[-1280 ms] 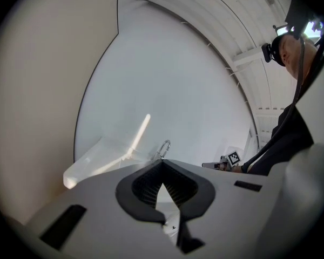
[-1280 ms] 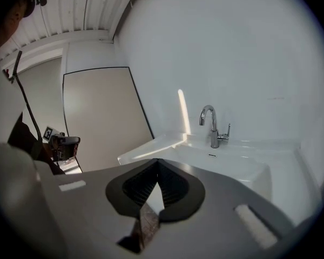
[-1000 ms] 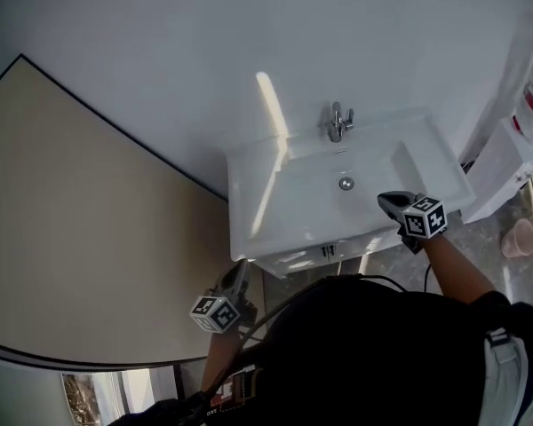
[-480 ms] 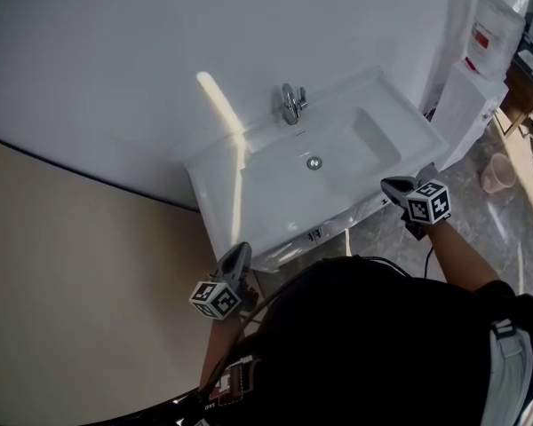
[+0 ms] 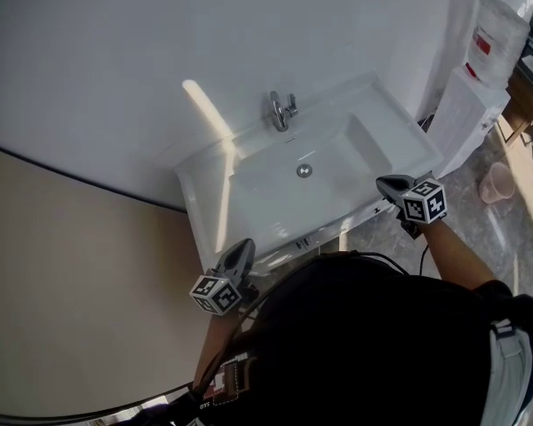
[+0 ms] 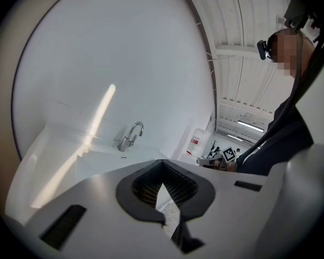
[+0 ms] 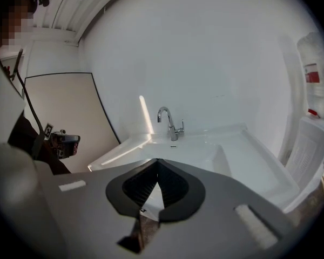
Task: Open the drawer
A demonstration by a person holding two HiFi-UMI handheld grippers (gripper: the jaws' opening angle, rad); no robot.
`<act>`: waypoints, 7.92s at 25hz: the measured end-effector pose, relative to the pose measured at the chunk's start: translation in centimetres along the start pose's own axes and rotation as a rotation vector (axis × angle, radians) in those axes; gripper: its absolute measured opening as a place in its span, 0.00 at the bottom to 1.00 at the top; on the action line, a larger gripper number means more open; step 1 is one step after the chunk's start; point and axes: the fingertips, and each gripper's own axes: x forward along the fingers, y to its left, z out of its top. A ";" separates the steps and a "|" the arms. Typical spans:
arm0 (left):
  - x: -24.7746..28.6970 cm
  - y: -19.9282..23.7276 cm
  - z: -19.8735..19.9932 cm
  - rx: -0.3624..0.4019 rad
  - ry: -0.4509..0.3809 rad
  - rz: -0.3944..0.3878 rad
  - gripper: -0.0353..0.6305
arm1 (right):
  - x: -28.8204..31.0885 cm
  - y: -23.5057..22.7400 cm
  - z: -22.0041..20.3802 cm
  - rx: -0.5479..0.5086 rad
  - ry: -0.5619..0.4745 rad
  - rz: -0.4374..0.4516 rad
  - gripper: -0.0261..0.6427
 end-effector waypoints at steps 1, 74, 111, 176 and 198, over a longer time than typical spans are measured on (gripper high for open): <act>0.4 -0.2 0.1 0.000 -0.005 0.015 0.04 | 0.1 -0.6 0.6 -0.014 0.001 0.012 0.04; 29.1 -13.4 -26.8 -0.031 0.503 -0.333 0.04 | 0.2 -20.4 -23.9 0.076 0.058 -0.201 0.18; 38.1 -1.8 -61.2 -0.072 0.658 -0.275 0.04 | 23.5 -35.0 -58.2 0.135 0.102 -0.242 0.33; 37.8 -1.8 -63.4 -0.098 0.645 -0.310 0.04 | 22.4 -34.1 -61.4 -0.008 0.182 -0.318 0.22; 37.4 -3.3 -63.7 -0.083 0.648 -0.331 0.04 | 18.4 -32.4 -64.0 0.022 0.204 -0.338 0.22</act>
